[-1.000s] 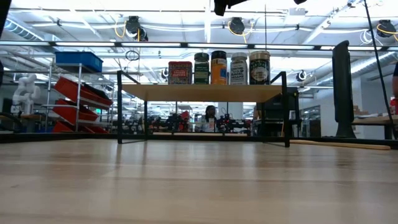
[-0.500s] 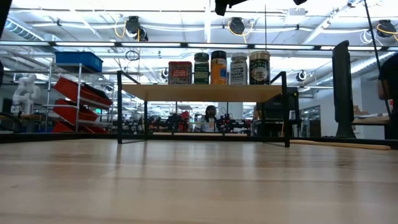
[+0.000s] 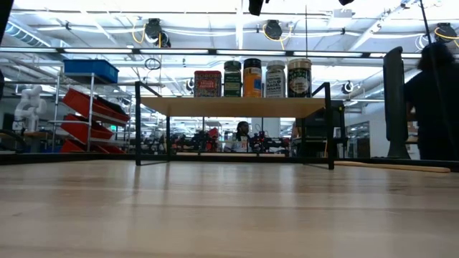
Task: Shelf spices
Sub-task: Put the brown seasoning bottle on the shelf
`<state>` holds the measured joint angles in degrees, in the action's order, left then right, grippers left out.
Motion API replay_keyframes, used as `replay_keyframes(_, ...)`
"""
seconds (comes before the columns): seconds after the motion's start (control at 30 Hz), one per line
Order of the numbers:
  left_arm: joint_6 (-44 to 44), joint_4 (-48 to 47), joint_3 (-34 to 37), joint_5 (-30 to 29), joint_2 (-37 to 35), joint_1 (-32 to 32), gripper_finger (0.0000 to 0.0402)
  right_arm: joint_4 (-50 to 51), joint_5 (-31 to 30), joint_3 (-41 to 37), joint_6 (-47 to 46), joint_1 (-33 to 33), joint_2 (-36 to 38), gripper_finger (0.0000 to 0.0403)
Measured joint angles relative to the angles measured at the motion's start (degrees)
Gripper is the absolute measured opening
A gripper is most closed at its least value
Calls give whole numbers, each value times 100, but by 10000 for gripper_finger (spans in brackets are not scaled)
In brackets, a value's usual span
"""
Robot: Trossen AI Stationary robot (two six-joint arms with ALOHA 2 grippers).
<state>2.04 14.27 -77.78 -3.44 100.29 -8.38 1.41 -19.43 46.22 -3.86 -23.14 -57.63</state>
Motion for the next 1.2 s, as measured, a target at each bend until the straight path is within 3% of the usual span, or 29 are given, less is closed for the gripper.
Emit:
replay_keyframes(0.5,20,78,-2,-52,-10,26,192,-26,-175,0,36,-25,120,283)
replay_keyframes(0.97,-116,-57,-4,-5,-160,18,194,925,-1540,0,-167,-644,888,288)
replay_keyframes(1.2,-552,-1047,-11,-671,-842,13,194,1096,-1649,0,-275,-678,911,288)
